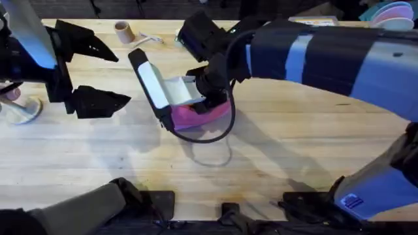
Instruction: Unzip the bag, pick up the pens from the table one at a time and place them inside, then zip the bag closed.
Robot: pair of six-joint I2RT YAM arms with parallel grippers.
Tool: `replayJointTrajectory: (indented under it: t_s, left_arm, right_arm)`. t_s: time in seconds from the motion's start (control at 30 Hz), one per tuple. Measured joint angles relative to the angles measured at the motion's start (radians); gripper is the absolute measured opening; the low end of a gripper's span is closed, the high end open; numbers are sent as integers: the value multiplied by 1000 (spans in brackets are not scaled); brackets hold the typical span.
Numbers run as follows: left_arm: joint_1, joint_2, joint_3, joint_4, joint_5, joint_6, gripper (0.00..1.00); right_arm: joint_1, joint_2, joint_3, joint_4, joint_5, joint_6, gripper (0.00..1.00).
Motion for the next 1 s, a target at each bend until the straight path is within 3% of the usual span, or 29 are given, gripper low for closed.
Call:
replayJointTrajectory:
  t_s: [0.1, 0.13, 0.33, 0.4, 0.77, 1.0]
  left_arm:
    - [0, 0, 0, 0, 0, 0, 999]
    - [0, 0, 0, 0, 0, 0, 999]
    - [0, 0, 0, 0, 0, 0, 999]
    - [0, 0, 0, 0, 0, 0, 999]
    - [8, 0, 0, 1, 0, 37, 999]
    - [102, 11, 0, -22, 49, 137, 999]
  right_arm:
    - [3, 0, 0, 0, 0, 1, 42]
    - [3, 0, 0, 1, 0, 4, 122]
    - [2, 0, 0, 8, 0, -2, 952]
    - [2, 0, 0, 8, 0, -2, 993]
    - [2, -29, -1, -17, 52, 145, 997]
    - [2, -160, -3, -37, 98, 331, 998]
